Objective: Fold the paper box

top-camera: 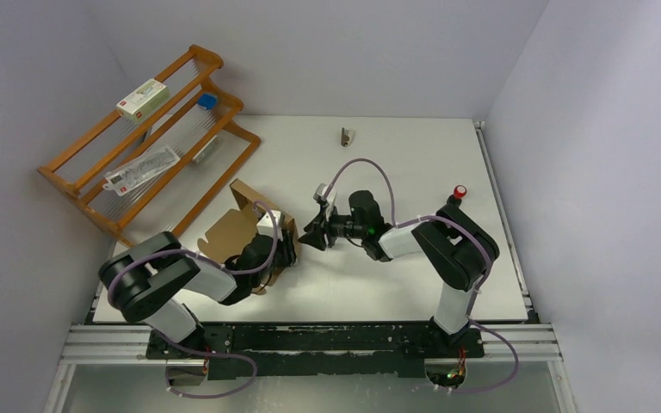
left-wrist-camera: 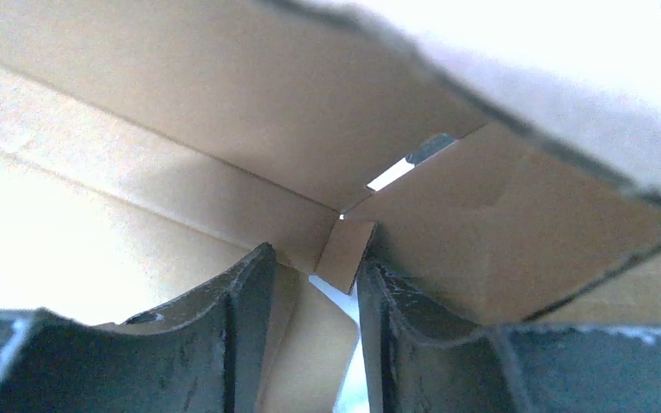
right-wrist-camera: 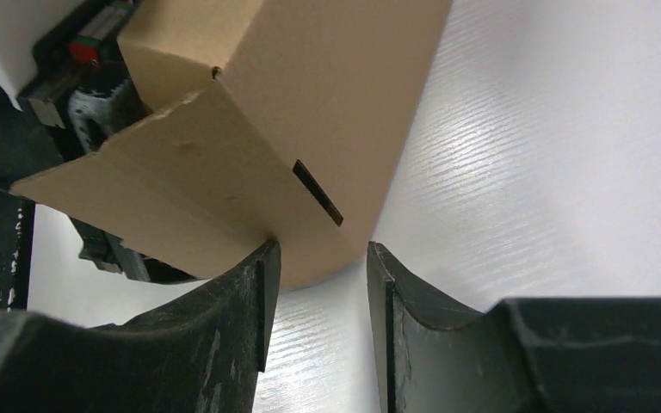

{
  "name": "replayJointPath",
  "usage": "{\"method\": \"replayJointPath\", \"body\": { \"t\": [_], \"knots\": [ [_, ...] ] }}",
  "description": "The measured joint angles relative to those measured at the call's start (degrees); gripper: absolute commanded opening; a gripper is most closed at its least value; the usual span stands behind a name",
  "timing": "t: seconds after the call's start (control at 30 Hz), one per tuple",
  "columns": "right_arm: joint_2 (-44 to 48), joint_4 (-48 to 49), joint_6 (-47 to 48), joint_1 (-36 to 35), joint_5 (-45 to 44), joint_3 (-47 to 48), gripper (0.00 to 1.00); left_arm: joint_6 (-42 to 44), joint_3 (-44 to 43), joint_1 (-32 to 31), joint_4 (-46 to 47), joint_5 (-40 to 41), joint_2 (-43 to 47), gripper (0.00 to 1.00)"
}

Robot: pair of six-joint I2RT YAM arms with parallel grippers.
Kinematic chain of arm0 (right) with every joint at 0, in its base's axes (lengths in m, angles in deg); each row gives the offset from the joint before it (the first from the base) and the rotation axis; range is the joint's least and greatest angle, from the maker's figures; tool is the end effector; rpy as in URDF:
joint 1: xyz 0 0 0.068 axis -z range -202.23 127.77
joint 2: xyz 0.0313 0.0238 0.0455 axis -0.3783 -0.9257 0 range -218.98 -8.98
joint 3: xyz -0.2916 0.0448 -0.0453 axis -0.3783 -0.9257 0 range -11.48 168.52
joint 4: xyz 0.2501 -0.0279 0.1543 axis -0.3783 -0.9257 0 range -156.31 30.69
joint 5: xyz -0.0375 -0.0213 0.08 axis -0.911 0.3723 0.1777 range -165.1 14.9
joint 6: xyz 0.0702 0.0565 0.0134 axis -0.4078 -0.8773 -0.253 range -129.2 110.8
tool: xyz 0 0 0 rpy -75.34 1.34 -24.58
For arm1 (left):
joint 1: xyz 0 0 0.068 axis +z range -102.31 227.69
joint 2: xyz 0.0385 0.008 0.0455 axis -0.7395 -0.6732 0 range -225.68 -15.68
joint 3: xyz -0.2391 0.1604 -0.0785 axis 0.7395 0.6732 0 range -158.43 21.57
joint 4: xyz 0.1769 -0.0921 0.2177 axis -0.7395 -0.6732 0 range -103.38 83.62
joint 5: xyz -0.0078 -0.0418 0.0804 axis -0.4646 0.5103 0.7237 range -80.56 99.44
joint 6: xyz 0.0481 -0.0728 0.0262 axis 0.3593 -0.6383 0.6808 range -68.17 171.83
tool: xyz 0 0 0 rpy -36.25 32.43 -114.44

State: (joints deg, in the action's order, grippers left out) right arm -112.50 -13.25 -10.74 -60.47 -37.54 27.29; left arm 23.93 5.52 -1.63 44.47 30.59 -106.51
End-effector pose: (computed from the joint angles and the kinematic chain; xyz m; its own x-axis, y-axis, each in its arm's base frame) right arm 0.2780 0.2824 0.1230 -0.2771 -0.1911 -0.9417 -0.9371 0.2704 0.2208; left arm 0.2132 -0.2031 0.0877 -0.4640 -0.1298 -0.8763 0.3112 0.9023 -0.2984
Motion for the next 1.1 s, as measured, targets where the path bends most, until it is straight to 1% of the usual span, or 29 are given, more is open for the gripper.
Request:
{"method": "replayJointPath", "body": {
  "t": [0.3, 0.4, 0.6, 0.77, 0.87, 0.97, 1.1],
  "knots": [
    [-0.6, 0.2, 0.1, -0.2, 0.0, 0.0, 0.46, -0.5, 1.3, 0.0, -7.6, -0.7, 9.0, 0.53],
    [-0.6, 0.2, 0.1, -0.2, 0.3, 0.0, 0.46, -1.3, 1.6, 0.0, -9.7, -0.8, 11.1, 0.54],
    [-0.6, 0.2, 0.1, -0.3, 0.7, 0.0, 0.46, -2.9, 2.0, 0.4, -15.5, -0.9, 16.3, 0.50],
    [-0.6, 0.2, 0.1, -0.4, 0.8, 0.0, 0.46, -4.4, 3.4, 1.6, -20.7, -0.9, 23.6, 0.46],
    [-0.6, 0.2, 0.2, -0.5, 0.8, 0.0, 0.46, -5.4, 4.3, 2.9, -23.5, -0.7, 27.4, 0.45],
    [-0.6, 0.2, 0.2, -0.6, 0.8, 0.0, 0.46, -6.0, 4.3, 4.7, -25.7, -0.7, 28.0, 0.45],
    [-0.6, 0.3, 0.1, -1.1, 0.8, -0.1, 0.46, -7.0, 4.3, 5.8, -27.3, -0.8, 24.8, 0.45]
  ]
}}
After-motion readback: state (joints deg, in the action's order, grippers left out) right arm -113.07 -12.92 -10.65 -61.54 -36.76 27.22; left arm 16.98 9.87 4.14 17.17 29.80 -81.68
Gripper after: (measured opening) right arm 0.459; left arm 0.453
